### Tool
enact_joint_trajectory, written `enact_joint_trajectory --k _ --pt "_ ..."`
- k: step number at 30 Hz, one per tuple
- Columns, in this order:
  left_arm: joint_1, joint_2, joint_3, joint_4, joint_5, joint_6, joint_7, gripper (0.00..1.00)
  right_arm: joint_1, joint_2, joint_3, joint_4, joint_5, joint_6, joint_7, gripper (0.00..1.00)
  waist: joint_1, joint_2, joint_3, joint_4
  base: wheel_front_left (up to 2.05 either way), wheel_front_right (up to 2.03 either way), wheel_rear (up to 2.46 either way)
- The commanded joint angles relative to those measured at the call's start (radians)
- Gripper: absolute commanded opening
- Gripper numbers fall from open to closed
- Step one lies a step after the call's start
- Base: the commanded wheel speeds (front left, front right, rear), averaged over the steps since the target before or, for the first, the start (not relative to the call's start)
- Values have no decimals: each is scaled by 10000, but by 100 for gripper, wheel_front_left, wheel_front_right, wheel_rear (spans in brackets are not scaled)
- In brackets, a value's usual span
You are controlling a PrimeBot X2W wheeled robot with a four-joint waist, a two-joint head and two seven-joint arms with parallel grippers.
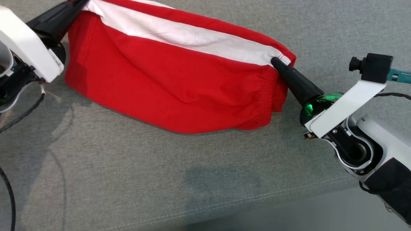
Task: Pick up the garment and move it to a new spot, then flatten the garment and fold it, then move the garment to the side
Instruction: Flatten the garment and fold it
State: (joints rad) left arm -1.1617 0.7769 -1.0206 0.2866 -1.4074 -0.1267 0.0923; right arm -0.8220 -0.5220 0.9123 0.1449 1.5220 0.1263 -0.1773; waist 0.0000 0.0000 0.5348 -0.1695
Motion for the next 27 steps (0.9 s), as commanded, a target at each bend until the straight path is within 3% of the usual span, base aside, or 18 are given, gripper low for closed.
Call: enact_joint_trajectory --k 1,14,15,16,17,27 --pt "-613 532 305 152 244 -40 -144 0 90 -17 53 -176 -24 44 -184 0 0 0 524 -531 0 0 0" --pt "-1504 802 -639 1180 796 -40 -506 1 -198 475 607 -223 -219 44 -509 2 0 0 943 -1134 0 0 0" --pt "-1534 797 -719 1274 843 -40 -583 36 -255 528 663 -187 -278 44 -539 29 0 0 945 -1148 0 0 0" --pt "-1550 774 -783 1371 867 -40 -688 69 -309 571 722 -146 -355 44 -572 49 0 0 932 -1149 0 0 0" --pt "-1569 751 -872 1480 930 -40 -770 100 -347 610 751 -94 -415 44 -613 98 0 0 907 -1143 0 0 0" --pt "-1039 477 -1826 2133 1387 -40 -2095 100 130 53 634 611 -982 44 -829 100 0 0 -169 -708 0 0 0"
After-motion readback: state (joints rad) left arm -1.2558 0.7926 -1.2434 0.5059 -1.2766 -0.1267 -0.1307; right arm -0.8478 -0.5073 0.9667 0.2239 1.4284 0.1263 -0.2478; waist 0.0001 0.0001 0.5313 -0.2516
